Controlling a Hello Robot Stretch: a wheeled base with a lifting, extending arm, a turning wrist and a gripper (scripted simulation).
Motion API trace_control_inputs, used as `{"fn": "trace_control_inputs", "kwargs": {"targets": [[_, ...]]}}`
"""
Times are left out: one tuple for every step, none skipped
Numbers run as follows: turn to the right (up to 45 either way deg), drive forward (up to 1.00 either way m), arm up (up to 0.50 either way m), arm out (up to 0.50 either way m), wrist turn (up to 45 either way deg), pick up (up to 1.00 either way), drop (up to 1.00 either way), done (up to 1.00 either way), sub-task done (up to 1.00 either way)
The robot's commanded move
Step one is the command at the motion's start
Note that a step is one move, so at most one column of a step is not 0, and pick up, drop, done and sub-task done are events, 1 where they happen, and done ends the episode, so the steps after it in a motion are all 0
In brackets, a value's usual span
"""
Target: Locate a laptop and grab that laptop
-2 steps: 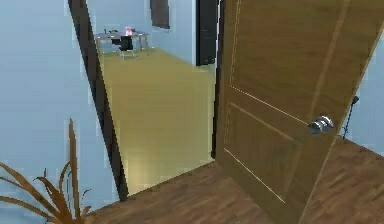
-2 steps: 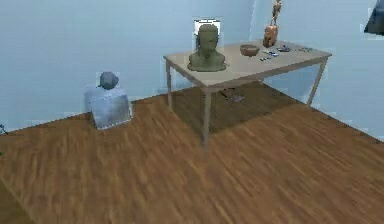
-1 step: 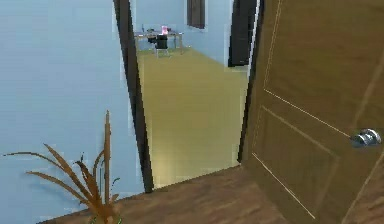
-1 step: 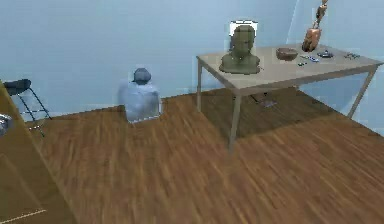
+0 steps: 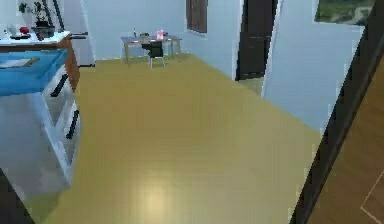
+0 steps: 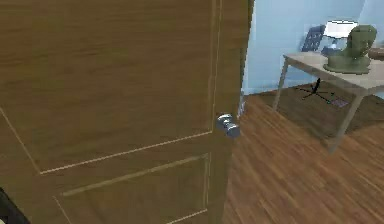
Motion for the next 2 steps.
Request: {"fn": "trace_control_inputs", "kwargs": {"targets": [[0.0,0.75,0.0,0.0,0.0,0.0,0.0,0.0,0.0],[15.0,0.0,0.0,0.0,0.0,0.0,0.0,0.0,0.0]]}}
